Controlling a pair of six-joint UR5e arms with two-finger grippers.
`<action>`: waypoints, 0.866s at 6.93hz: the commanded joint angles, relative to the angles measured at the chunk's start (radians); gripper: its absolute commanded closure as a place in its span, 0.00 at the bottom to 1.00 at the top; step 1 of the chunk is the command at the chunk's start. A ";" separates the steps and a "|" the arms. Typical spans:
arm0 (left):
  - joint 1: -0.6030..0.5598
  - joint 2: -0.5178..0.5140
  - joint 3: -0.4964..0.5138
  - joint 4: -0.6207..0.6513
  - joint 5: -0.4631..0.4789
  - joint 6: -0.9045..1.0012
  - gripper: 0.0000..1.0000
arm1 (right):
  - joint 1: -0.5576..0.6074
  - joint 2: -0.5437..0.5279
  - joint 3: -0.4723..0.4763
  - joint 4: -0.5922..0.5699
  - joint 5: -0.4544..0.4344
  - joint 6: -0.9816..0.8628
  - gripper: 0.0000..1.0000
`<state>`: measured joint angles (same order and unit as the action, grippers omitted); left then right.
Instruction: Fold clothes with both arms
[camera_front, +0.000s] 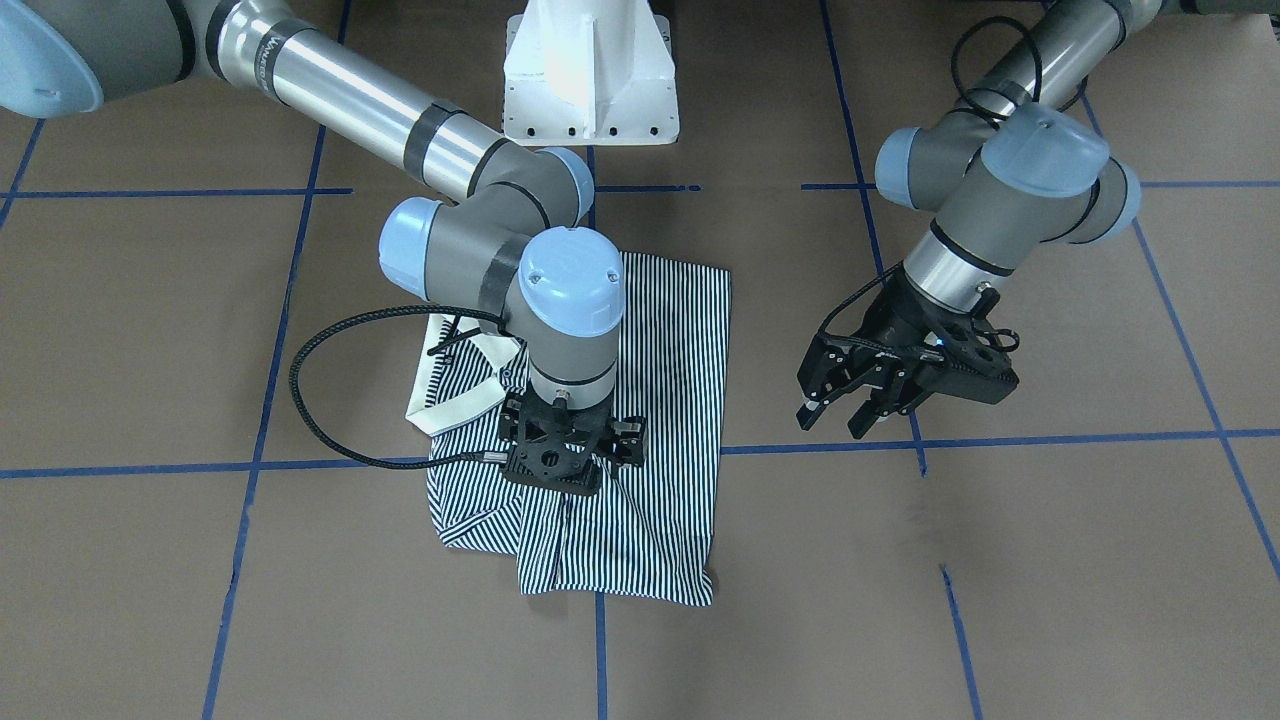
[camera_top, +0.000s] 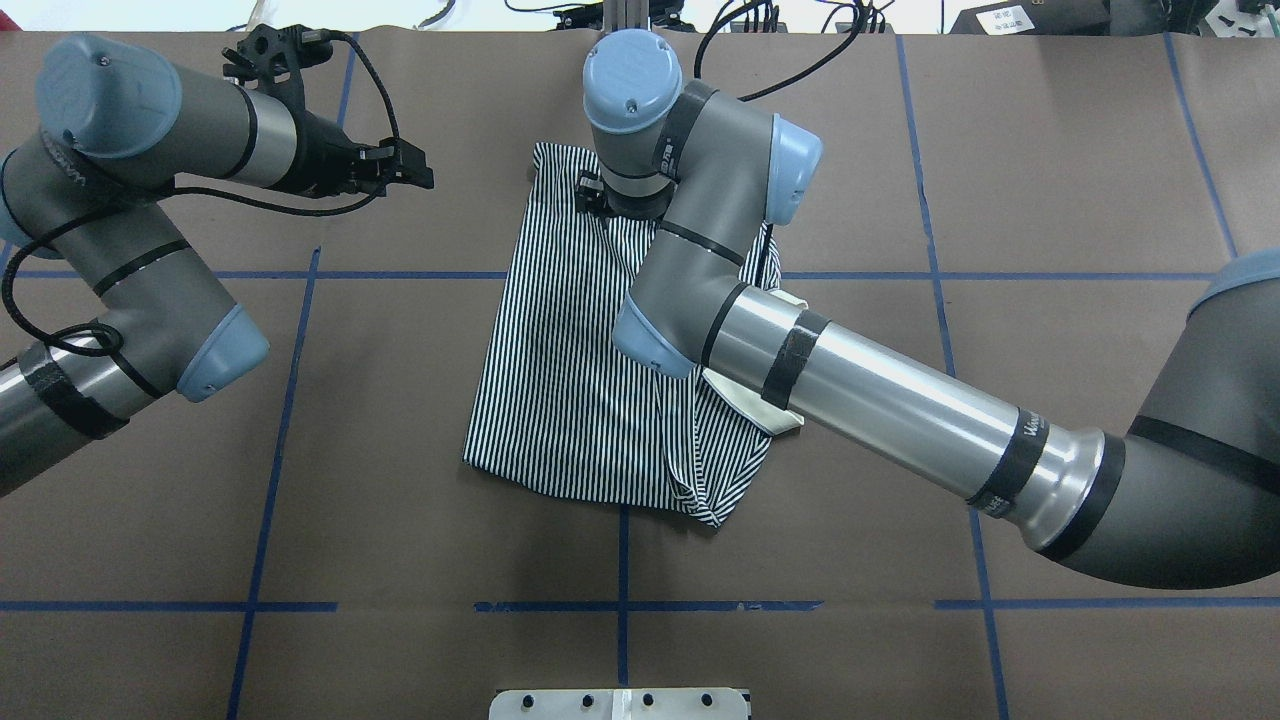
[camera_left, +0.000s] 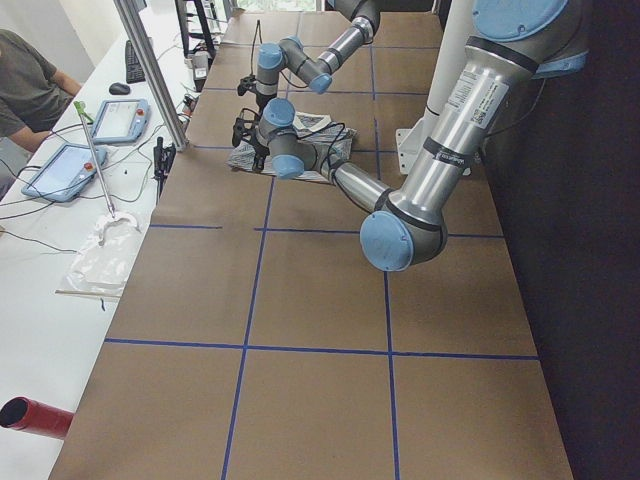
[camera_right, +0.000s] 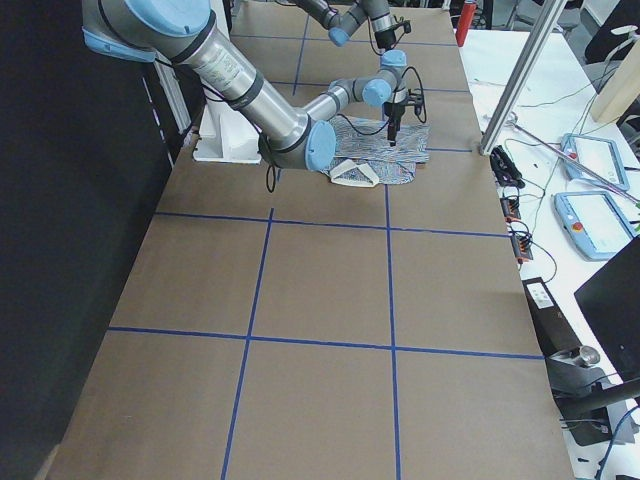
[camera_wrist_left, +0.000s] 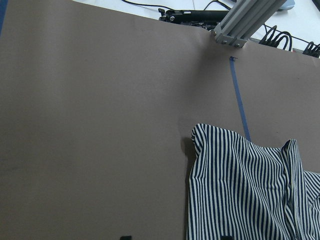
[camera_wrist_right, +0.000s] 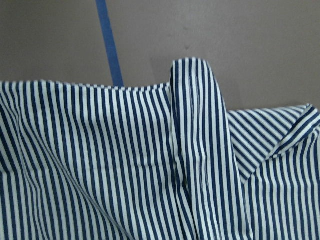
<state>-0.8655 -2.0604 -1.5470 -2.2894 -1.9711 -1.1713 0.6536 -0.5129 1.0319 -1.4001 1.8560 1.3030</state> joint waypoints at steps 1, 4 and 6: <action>0.000 0.000 0.001 0.001 0.000 -0.001 0.33 | -0.023 -0.009 0.010 -0.075 0.039 -0.036 0.00; 0.002 0.000 0.002 0.001 -0.014 -0.019 0.32 | -0.034 -0.010 0.007 -0.186 0.031 -0.120 0.00; 0.002 0.000 0.002 0.001 -0.014 -0.021 0.32 | -0.038 -0.013 -0.006 -0.188 0.028 -0.122 0.00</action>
<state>-0.8639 -2.0601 -1.5450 -2.2885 -1.9845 -1.1900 0.6173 -0.5248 1.0322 -1.5833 1.8850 1.1843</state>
